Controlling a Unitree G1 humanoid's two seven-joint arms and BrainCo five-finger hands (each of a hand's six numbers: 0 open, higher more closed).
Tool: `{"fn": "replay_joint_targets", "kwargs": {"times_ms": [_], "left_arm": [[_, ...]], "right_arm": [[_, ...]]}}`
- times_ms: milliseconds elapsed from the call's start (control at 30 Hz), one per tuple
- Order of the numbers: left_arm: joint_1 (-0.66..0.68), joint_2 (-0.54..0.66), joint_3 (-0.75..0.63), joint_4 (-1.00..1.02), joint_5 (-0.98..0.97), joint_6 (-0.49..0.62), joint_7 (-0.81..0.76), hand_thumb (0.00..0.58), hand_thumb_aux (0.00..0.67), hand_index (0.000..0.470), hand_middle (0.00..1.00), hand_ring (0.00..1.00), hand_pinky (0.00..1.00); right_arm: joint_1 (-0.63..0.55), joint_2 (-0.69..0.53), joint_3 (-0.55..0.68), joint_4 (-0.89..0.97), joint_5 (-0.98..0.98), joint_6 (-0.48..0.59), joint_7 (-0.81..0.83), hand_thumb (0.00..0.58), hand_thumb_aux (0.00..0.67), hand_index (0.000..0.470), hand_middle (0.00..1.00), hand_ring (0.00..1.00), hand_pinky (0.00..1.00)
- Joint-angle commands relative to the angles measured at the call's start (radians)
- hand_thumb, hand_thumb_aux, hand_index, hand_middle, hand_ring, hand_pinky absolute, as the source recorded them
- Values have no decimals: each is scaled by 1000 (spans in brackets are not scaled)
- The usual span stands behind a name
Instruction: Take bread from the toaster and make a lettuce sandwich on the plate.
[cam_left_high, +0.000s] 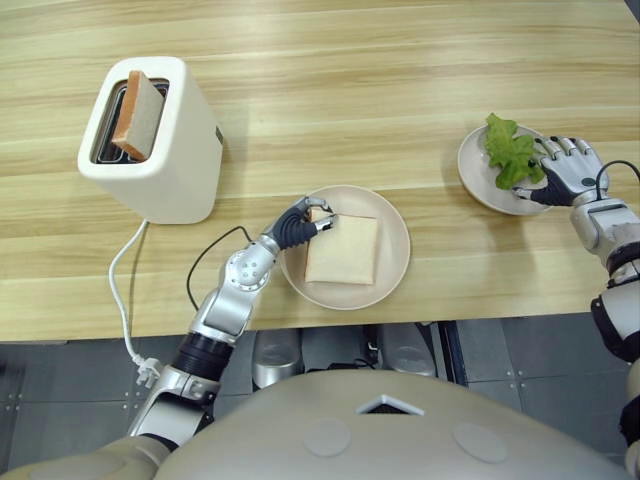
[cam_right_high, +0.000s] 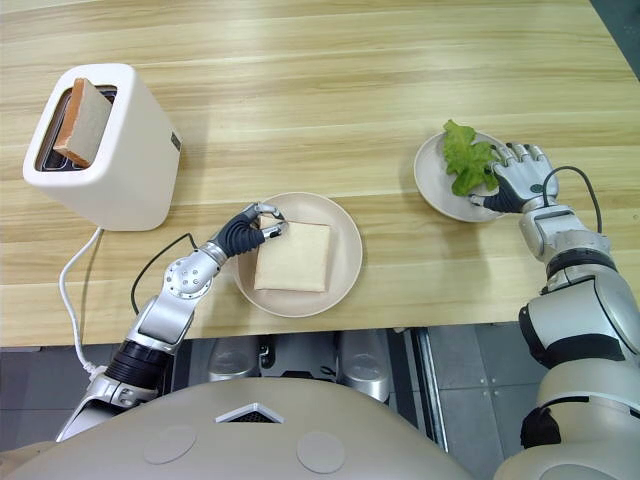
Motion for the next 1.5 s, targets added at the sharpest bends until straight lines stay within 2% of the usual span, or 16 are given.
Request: {"fn": "replay_joint_targets", "kwargs": {"times_ms": [33,267,333,367,400,433,467,500,867,1133,1400,1500], "left_arm": [[-1,8,-1,16,20,-6,7,494,413,283,1000,1000,1000],[-3,7,4,20,25,-21,9,506,431,296,1000,1000,1000],[-6,9,9,12,32,-28,17,493,410,281,1000,1000,1000],[-9,12,12,6,39,-32,24,470,378,260,737,737,737],[-14,16,15,1,51,-36,34,432,331,227,263,263,263],[-22,22,22,-3,69,-39,53,0,0,0,0,0,0],[-30,29,27,-4,90,-40,72,0,0,0,0,0,0],[-37,37,30,-4,109,-41,86,0,0,0,0,0,0],[-58,165,6,-17,355,12,140,0,0,0,0,0,0],[-58,175,72,-129,359,-5,169,0,0,0,0,0,0],[-86,247,403,-432,360,17,239,0,0,0,0,0,0],[-88,291,509,-442,386,38,257,0,0,0,0,0,0]], "right_arm": [[-19,20,23,1,8,-1,-36,580,670,460,0,0,0],[-54,24,50,-17,1,-32,-181,580,670,460,0,0,0],[-67,24,52,-26,2,-52,-228,580,670,460,0,0,0],[-75,23,52,-32,5,-67,-252,580,670,460,0,0,0],[-81,22,50,-38,10,-84,-274,580,670,460,0,0,0],[-88,23,45,-46,18,-105,-291,580,670,460,957,957,957],[-94,25,40,-52,26,-127,-304,580,670,460,957,957,957],[-98,27,38,-57,30,-146,-313,580,670,460,1000,1000,1000],[-131,42,49,-125,38,-289,-427,580,670,460,1000,1000,1000],[-149,33,-6,-298,94,-449,-422,580,670,460,1000,1000,1000],[-49,186,37,-553,109,-553,-220,580,670,460,1000,1000,1000],[-4,237,73,-621,77,-556,-148,580,670,460,1000,1000,1000]]}}
